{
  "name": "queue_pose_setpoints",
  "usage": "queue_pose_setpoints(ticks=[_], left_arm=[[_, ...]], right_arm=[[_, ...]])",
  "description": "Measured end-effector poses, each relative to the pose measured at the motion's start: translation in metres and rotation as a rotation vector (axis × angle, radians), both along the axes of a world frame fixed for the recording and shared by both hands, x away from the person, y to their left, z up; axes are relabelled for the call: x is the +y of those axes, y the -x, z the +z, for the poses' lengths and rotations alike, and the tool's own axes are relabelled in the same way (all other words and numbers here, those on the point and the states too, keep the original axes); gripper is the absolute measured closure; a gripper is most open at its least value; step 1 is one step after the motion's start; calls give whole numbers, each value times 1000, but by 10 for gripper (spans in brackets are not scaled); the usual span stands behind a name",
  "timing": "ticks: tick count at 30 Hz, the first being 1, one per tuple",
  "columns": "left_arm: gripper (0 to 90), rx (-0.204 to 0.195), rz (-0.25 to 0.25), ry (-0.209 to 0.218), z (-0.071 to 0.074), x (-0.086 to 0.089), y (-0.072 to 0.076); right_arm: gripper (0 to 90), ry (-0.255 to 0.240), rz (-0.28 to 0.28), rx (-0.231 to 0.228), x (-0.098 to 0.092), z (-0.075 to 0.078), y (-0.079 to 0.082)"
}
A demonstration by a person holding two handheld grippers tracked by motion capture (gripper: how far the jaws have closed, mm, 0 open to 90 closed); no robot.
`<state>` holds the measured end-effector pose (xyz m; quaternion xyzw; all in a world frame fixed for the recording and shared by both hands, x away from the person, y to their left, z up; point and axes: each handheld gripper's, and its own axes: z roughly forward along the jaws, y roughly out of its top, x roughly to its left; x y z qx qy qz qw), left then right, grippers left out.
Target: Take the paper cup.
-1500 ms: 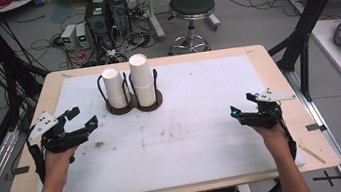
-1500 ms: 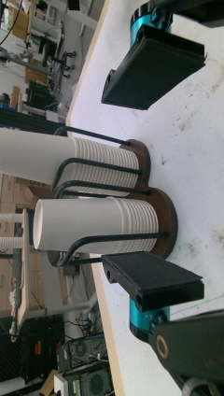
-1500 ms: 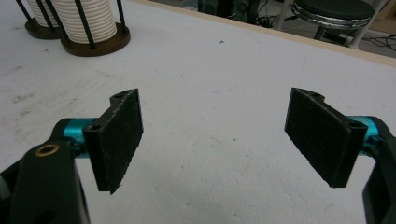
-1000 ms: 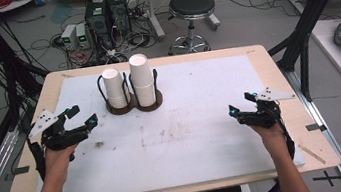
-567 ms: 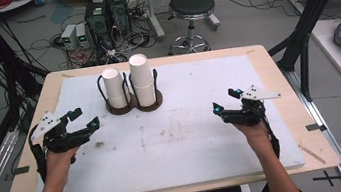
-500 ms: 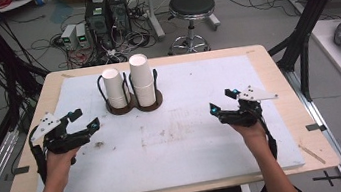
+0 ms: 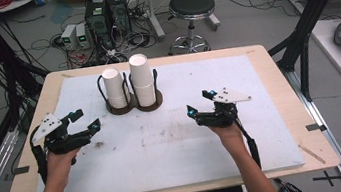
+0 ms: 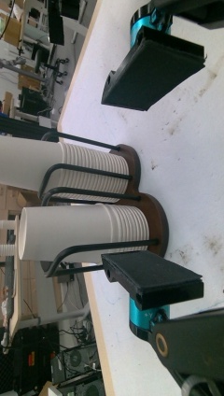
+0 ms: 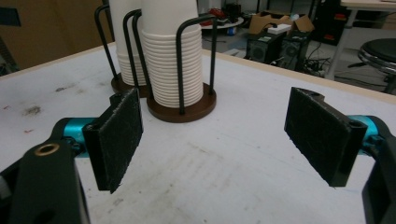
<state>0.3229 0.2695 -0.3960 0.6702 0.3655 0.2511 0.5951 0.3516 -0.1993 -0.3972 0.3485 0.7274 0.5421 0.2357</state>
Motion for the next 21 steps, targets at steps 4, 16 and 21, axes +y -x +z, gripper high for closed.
queue_pose_setpoints(ticks=[4,16,21], left_arm=[[202,3,0,7,-2,3,-1],[202,3,12,9,-1,14,2],[203,7,20,10,-3,17,4]], right_arm=[[203,22,12,1,13,0,-4],[522,22,58,18,48,-1,-21],[595,59,76,24,62,1,-27]])
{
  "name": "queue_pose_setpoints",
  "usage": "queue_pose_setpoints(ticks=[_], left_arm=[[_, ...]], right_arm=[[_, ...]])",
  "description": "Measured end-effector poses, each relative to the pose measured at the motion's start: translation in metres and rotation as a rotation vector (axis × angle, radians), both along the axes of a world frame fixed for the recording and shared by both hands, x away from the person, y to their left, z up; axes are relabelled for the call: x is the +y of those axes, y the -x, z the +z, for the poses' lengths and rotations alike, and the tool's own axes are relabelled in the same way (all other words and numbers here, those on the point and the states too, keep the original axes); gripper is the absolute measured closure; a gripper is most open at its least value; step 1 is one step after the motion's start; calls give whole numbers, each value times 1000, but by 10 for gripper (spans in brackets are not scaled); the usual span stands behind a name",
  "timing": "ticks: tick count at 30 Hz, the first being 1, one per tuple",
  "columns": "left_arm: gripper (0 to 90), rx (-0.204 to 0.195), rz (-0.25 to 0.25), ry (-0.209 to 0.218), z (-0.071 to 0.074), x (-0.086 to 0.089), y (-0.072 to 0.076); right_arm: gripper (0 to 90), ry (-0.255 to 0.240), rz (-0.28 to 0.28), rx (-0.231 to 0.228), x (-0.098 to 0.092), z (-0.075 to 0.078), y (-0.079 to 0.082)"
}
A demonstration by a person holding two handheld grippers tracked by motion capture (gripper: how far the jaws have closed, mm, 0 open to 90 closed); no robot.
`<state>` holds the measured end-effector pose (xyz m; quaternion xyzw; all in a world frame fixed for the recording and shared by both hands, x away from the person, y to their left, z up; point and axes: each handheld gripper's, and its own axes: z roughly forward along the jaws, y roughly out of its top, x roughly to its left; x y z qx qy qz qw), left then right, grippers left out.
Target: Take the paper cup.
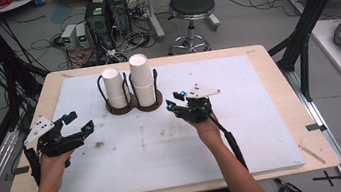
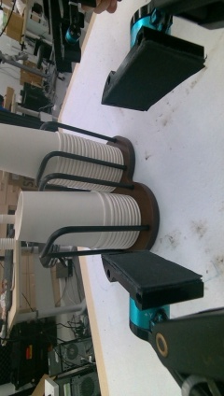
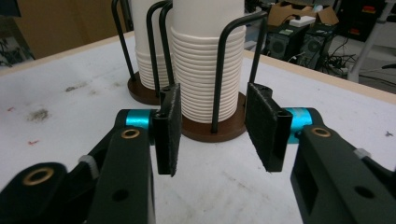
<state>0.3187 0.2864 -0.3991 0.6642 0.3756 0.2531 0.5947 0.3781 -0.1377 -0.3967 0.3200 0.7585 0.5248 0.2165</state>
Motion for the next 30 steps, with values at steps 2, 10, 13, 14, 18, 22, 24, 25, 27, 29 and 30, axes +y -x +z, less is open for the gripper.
queue_pose_setpoints(ticks=[2,10,13,14,18,22,24,25,27,29,30], left_arm=[[204,1,2,-2,-1,1,1],[204,-14,14,-4,-3,5,4],[204,-13,14,3,-5,6,5],[204,-13,14,3,-5,6,5],[204,-21,14,5,-5,8,5],[205,-18,15,7,-6,9,5],[205,-18,15,7,-6,9,5],[205,-18,15,7,-6,9,5],[206,-18,15,7,-6,9,5],[206,-17,15,8,-7,9,5],[206,-16,15,7,-7,9,5]], right_arm=[[601,10,4,-15,6,1,-2],[659,-14,20,-5,25,-1,-11],[712,-22,35,11,33,-1,-15],[738,-24,28,12,35,-1,-15],[808,-19,41,0,45,1,-19],[859,-4,48,-14,53,3,-19],[900,-14,60,-30,59,4,-19],[900,-14,60,-30,59,4,-19],[900,-6,79,-17,66,4,-22],[900,1,85,-16,69,4,-23],[900,9,97,-29,76,7,-25]])
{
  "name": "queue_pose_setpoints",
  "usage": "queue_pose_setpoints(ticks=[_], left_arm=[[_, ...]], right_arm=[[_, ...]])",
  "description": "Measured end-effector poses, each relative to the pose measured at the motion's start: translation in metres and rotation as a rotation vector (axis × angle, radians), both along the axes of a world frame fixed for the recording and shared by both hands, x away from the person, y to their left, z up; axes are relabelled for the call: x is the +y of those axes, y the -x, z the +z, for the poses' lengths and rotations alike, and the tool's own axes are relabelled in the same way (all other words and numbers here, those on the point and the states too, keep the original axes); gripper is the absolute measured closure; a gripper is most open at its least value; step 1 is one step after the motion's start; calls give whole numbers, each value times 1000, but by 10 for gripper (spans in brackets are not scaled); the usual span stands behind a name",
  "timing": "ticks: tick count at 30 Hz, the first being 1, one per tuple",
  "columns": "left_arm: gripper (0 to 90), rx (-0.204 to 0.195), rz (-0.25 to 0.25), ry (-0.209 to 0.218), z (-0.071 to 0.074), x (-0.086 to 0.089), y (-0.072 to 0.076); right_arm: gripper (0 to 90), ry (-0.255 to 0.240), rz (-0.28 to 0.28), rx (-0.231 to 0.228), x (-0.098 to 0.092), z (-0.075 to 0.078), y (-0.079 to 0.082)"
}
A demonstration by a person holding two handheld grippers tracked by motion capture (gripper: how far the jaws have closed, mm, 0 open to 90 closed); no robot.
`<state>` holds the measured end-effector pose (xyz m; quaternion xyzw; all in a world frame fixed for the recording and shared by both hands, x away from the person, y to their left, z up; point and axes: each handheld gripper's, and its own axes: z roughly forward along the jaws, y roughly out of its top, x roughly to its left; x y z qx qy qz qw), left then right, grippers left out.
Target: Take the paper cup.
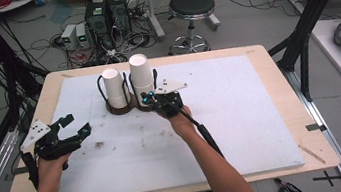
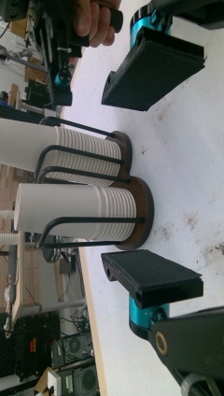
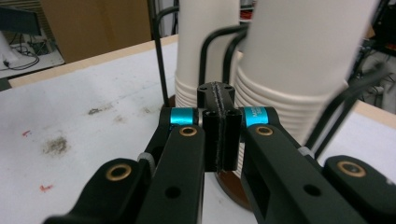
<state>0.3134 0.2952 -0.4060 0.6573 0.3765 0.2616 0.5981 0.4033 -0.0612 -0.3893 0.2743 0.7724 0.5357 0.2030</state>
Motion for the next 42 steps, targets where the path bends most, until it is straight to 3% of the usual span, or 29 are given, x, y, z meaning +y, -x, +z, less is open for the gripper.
queue_pose_setpoints(ticks=[4,9,19,35,42], left_arm=[[206,2,-3,-2,-1,0,0],[207,5,-3,-2,-2,0,0],[208,6,-3,-2,-4,0,-1],[209,10,0,7,-5,3,0],[210,10,4,9,-5,5,0]], right_arm=[[900,3,8,-9,8,3,-2],[900,18,12,13,23,0,-8],[900,1,25,45,48,-10,-14],[900,20,-34,99,80,-33,-27],[900,27,-45,118,85,-40,-33]])
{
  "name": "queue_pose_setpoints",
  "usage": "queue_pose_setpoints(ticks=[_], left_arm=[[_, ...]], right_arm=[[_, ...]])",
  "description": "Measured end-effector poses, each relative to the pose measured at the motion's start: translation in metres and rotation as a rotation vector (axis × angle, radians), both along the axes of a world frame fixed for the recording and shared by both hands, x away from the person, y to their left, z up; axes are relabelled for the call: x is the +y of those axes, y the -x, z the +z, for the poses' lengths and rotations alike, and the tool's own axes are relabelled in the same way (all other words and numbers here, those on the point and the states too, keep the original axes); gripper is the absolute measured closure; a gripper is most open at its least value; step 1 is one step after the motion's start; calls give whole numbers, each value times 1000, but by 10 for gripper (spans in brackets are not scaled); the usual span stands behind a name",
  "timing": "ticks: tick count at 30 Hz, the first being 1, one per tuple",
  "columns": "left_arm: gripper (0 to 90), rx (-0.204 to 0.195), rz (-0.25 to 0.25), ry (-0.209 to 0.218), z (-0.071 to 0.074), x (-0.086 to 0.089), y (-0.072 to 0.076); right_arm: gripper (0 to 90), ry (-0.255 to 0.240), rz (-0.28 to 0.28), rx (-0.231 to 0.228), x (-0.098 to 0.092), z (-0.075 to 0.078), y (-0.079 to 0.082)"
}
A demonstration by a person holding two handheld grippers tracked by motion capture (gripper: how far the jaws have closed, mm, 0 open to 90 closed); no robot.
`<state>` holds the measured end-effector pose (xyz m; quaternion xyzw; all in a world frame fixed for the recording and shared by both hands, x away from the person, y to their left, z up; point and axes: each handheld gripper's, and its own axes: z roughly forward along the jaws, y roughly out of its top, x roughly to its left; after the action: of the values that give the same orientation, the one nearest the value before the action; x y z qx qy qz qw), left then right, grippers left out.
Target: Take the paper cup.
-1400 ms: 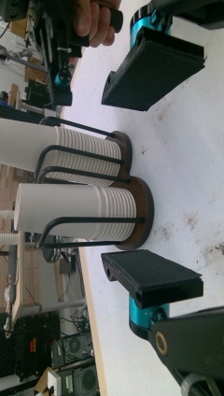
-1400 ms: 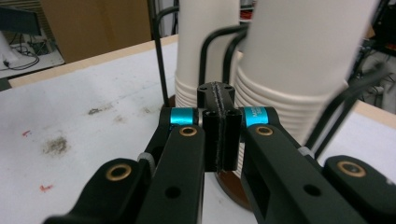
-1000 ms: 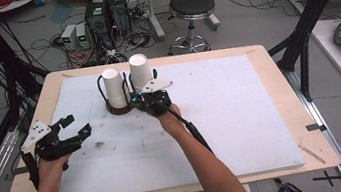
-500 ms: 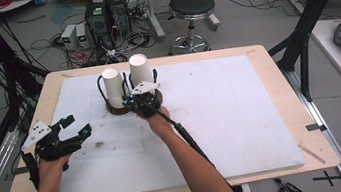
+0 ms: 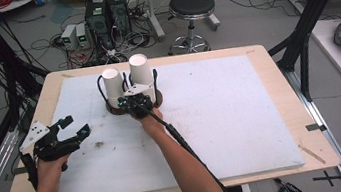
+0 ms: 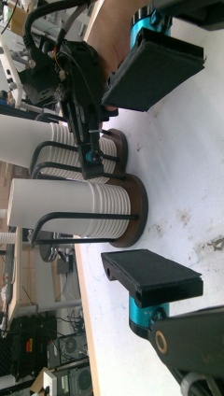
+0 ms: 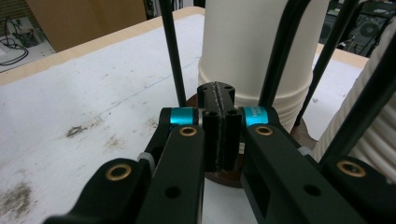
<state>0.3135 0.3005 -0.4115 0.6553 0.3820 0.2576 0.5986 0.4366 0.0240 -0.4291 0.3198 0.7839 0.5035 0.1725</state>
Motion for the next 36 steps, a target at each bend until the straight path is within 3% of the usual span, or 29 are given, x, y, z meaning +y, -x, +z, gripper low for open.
queue_pose_setpoints(ticks=[21,24,36], left_arm=[[210,-3,9,5,0,3,1],[210,-3,10,6,0,4,1],[210,-1,12,9,0,5,1]], right_arm=[[900,-37,-21,37,12,-5,3],[900,-52,-44,48,14,-7,3],[900,-36,-118,63,22,-11,0]])
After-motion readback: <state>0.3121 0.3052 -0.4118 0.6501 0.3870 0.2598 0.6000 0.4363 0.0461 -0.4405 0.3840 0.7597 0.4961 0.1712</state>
